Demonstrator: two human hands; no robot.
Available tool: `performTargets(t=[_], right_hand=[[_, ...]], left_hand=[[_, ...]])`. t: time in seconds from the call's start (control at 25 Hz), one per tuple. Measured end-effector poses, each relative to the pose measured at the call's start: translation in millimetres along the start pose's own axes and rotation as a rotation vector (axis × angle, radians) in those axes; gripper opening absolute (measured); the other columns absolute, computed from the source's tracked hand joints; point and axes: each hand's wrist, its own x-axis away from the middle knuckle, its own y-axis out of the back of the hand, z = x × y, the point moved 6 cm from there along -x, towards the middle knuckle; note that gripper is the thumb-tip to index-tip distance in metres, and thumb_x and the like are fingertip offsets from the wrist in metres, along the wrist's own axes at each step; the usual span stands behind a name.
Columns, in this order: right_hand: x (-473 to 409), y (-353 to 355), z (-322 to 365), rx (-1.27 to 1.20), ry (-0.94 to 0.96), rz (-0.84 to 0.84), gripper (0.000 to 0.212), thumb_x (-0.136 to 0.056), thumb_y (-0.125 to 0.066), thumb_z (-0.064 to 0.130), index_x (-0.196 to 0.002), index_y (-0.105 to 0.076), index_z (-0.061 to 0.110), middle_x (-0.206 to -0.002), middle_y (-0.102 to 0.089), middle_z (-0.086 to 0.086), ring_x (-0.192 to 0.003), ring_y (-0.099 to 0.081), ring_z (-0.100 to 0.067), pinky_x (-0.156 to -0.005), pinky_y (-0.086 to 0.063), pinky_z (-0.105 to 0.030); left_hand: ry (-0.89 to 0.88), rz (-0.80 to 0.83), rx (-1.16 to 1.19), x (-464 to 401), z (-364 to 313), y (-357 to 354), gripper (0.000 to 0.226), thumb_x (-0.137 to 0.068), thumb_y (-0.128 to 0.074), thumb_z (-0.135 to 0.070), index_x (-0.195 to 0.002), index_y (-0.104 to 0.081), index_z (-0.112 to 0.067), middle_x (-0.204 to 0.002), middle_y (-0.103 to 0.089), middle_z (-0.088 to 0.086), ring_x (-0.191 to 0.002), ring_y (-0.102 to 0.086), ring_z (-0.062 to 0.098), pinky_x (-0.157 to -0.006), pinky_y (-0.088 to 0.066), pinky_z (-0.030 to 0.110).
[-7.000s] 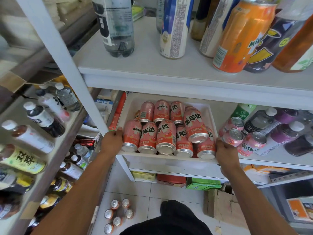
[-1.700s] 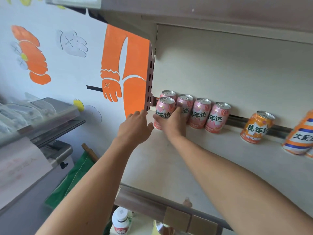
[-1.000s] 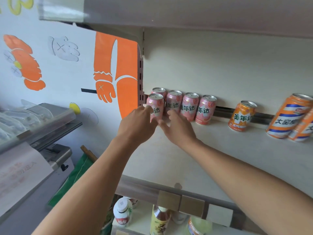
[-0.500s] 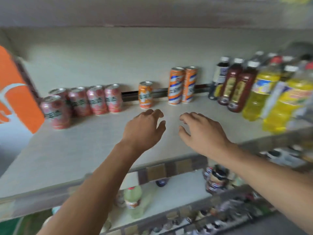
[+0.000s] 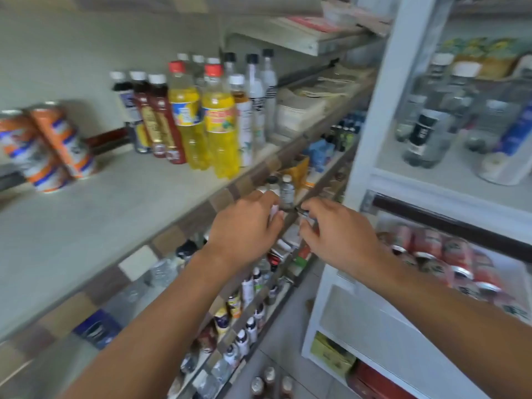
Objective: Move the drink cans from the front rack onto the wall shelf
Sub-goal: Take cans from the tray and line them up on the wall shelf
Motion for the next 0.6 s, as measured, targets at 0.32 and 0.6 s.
performTargets(t=[0.32,0.6], right_hand=[[89,-10,-175,0.033,-0.377,0.107,0.031,-0.093,-0.046,0.039,-0.116,-0.057,0.021,-0.109,-0.066,-0.003,-0.091,-0.066,-0.026,-0.071,-0.052,-0.035],[141,-68,-304,-0.196,-0.820,0.152,0.074,-0.073,-0.030,0.082,-0.109,-0.062,0.026,-0.106,-0.068,-0.008,-0.096,-0.065,-0.030,-0.083,-0.055,-0.041]], left_hand=[[-0.188,0.197,0.158,-37,-140,-117,0.028,-0.097,-0.045,-0.038,-0.117,-0.056,-0.022,-0.116,-0.061,-0.001,-0.102,-0.061,0.026,-0.078,-0.051,0.038],[-0.182,0.379,0.219,-28,-197,-213,0.023,-0.094,-0.044,-0.033,-0.108,-0.054,-0.018,-0.100,-0.063,0.005,-0.090,-0.063,0.030,-0.073,-0.054,0.042]])
